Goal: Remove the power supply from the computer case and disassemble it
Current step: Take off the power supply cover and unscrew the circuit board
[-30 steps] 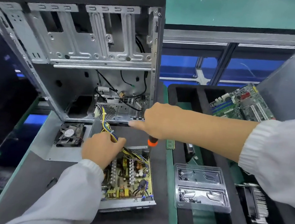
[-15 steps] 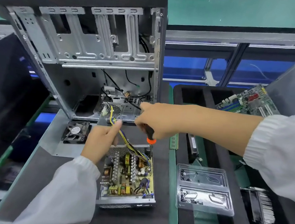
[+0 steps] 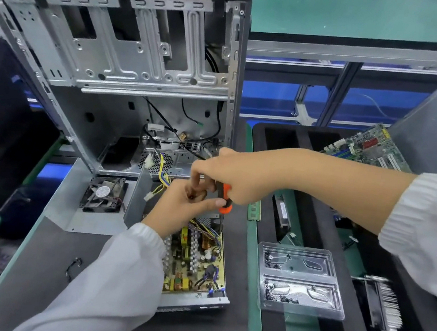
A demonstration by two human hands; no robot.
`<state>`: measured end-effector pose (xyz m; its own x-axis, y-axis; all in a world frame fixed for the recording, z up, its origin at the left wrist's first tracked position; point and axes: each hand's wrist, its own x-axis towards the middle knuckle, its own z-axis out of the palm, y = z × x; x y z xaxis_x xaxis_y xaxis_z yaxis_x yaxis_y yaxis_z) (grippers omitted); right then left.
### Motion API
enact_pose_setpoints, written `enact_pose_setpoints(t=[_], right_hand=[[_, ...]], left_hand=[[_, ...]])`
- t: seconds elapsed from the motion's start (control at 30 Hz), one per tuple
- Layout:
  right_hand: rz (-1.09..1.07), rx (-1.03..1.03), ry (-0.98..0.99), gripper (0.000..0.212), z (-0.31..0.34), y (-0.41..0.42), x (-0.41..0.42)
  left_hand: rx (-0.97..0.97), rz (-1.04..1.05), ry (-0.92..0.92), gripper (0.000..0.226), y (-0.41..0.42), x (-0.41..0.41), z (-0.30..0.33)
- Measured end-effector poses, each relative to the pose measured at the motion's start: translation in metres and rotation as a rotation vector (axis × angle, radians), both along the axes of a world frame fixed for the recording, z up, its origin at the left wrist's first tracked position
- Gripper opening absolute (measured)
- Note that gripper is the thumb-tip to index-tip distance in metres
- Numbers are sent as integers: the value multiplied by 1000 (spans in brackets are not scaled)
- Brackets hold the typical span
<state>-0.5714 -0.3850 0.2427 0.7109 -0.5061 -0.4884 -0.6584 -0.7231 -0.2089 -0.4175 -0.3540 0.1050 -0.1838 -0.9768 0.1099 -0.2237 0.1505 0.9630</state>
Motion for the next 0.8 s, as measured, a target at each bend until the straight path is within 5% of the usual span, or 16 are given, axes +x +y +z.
enact_pose_setpoints(t=[0.1, 0.17, 0.27, 0.4, 0.53, 0.63, 0.73, 0.8], right_hand=[[-30, -82, -7, 55, 1, 5, -4], [-134, -299, 2, 67, 1, 7, -6], [-131, -538, 44, 54, -2, 11, -3], [-6, -423, 57, 23, -5, 17, -2], [48, -282, 20, 41, 0, 18, -5], [1, -264, -24, 36, 2, 18, -7], [-113, -397, -67, 41, -2, 17, -4], [-92, -520, -11, 34, -7, 19, 1]], left_hand=[[-56, 14, -5, 21, 4, -8, 1], [-68, 51, 39, 31, 5, -10, 2], [-118, 63, 14, 26, 8, -10, 5], [-87, -61, -24, 23, 5, -5, 6], [0, -88, -13, 56, -3, -3, 6], [-9, -58, 11, 49, -2, -7, 5], [-31, -101, 31, 17, 1, -12, 10], [-83, -117, -27, 35, 1, -13, 15]])
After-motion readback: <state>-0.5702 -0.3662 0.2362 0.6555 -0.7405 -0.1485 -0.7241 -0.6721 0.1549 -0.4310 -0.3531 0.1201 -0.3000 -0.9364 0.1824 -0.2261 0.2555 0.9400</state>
